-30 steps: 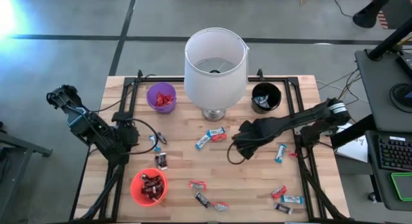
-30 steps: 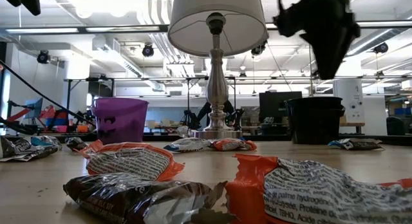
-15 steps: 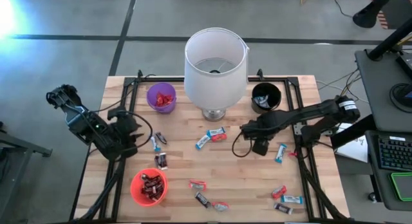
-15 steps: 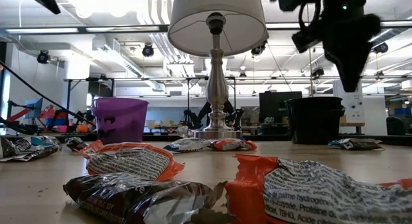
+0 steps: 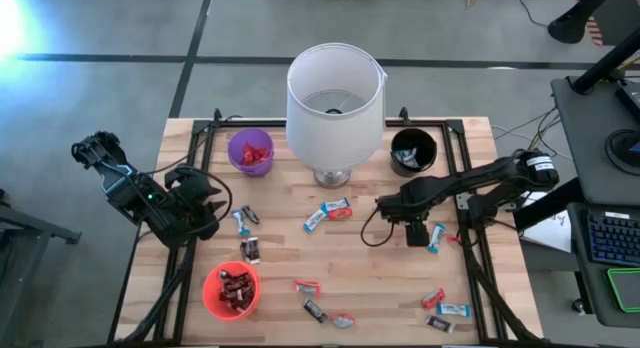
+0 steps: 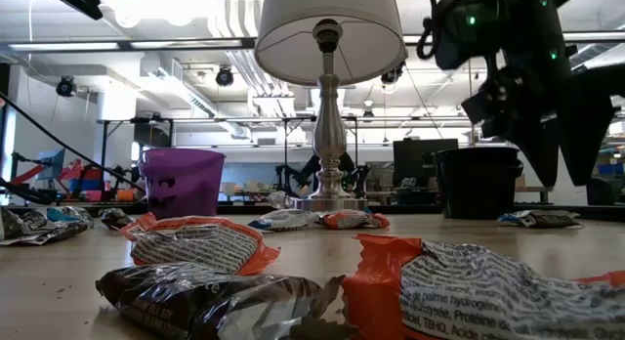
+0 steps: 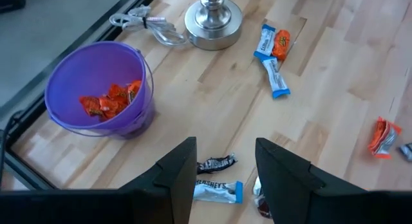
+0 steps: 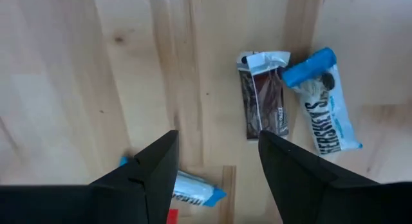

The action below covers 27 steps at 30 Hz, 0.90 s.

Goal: Sort candy
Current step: Put the black chocolate into the orange bucket

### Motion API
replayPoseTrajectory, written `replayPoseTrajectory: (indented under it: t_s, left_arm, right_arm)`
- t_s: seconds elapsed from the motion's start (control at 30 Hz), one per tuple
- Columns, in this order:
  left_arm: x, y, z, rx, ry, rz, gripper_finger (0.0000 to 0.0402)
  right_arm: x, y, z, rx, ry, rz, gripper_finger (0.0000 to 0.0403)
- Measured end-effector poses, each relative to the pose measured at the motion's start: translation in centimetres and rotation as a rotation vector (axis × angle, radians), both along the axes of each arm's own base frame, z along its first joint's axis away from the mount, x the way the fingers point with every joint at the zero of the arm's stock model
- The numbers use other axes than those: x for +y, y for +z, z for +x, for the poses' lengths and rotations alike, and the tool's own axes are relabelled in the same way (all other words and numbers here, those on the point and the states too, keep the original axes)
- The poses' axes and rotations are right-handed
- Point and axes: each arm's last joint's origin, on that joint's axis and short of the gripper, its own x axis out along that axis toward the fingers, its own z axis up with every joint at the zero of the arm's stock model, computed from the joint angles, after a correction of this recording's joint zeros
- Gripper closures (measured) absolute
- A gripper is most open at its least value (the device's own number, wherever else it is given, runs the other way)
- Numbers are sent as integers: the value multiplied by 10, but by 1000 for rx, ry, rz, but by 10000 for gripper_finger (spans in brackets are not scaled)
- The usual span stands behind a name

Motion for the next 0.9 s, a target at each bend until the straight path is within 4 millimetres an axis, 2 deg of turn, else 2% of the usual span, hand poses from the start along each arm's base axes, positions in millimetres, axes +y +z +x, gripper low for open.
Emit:
replayPoseTrajectory:
  t_s: [0.3, 0.63, 0.9]
  left_arm:
    - [-2, -1, 3, -20, 37, 1, 261]
    - [-4, -2, 5, -11, 37, 10, 261]
    - [-3, -2, 5, -9, 37, 12, 261]
  right_arm:
    - [-17, -21, -5, -26, -25, -5, 197]
    - [-37, -28, -11, -7, -92, -23, 197]
    - [-42, -33, -14, -15, -118, 4, 197]
